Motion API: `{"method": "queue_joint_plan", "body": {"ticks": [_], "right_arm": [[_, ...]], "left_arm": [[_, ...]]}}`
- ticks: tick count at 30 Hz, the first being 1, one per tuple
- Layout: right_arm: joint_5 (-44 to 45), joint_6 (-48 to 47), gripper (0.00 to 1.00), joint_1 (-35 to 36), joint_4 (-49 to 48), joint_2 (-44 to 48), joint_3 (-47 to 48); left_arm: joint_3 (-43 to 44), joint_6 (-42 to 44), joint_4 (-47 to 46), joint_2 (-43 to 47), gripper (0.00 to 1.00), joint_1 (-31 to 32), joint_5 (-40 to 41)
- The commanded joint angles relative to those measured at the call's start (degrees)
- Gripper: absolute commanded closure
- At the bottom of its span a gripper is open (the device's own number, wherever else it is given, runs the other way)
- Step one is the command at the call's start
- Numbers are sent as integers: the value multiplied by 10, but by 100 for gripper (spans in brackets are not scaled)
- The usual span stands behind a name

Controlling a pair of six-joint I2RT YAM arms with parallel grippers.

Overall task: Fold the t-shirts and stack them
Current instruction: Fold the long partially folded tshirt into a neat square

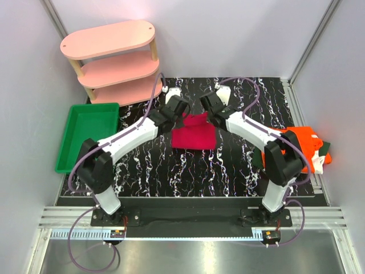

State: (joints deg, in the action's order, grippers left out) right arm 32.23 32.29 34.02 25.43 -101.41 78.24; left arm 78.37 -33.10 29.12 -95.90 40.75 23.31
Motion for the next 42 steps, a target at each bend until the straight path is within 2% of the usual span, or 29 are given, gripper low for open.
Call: {"method": "queue_joint_plan", "body": {"ticks": [1, 9, 14, 17, 21, 25, 36, 42], "right_arm": [[9, -43, 100, -33, -20, -47, 69], [-12, -62, 100, -63, -25, -139, 168], [-16, -72, 100, -69, -25, -159, 195], [-16, -70, 100, -69, -26, -137, 176], [-10, -65, 100, -69, -42, -98, 102], [-5, -79, 100, -69, -57, -103, 96], [-26, -105, 100, -81, -62, -177, 230], [-90, -94, 100, -101, -61, -262, 296]], "left_arm": [[58, 30, 2, -43, 100, -34, -5], [127, 24, 1, -138, 100, -74, -36], [155, 22, 0, -148, 100, -81, -40], [144, 18, 1, -126, 100, -78, -48], [101, 15, -7, -101, 100, -69, -28], [104, 20, -8, -111, 100, -74, 0], [158, 20, -8, -139, 100, -110, 4], [194, 15, -3, -202, 100, -139, -32]]}}
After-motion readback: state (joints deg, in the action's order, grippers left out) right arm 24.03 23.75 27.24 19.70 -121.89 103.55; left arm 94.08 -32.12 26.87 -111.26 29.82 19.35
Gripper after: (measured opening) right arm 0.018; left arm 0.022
